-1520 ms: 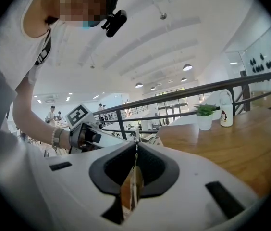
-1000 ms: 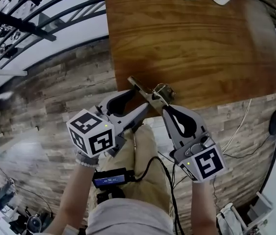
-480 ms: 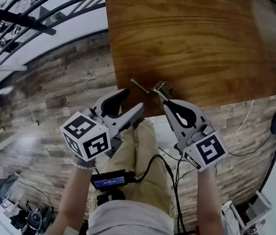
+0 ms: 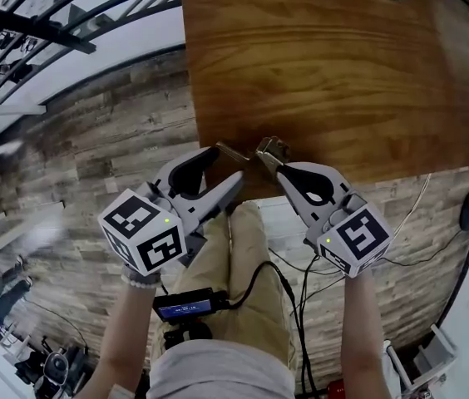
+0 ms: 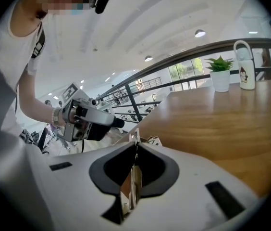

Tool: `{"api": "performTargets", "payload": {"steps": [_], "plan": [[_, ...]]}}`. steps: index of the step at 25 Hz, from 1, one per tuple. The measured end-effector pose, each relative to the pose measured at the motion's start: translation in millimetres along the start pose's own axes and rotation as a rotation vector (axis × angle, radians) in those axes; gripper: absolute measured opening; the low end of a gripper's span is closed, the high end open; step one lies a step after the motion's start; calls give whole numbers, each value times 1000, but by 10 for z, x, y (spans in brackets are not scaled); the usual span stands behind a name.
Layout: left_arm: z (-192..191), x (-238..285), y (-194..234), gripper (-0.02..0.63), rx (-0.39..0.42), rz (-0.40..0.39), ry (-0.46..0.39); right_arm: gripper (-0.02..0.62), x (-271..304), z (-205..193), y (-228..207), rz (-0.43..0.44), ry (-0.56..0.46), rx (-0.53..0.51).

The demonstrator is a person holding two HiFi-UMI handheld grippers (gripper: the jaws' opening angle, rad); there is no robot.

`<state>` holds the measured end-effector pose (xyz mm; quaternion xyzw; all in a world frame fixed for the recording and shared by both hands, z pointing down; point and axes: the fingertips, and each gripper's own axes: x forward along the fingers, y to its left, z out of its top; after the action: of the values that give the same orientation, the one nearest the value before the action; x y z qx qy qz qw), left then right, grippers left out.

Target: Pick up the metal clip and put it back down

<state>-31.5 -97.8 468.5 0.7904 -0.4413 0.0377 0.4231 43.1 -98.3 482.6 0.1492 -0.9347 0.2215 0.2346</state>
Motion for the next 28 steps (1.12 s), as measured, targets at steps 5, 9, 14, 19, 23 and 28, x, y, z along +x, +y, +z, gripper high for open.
{"api": "performTargets", "payload": {"steps": [5,9,14,19,23,28], "plan": [[47,-31,-37,241,7,2,-4,23,18,19,-26,46,40,-20],[62,-12,-42,241,10,4,-8,26,26,38,-93,66,59,-28],[69,-13,-17,241,15,-2,-5,41,79,48,-156,48,67,-45],[77,-14,5,241,20,-13,-3,58,125,27,-213,10,74,-60],[83,21,-9,241,23,-27,-1,96,112,19,-320,-44,71,-56],[118,21,-48,241,51,-37,5,138,83,64,-357,-120,38,-41]]}}
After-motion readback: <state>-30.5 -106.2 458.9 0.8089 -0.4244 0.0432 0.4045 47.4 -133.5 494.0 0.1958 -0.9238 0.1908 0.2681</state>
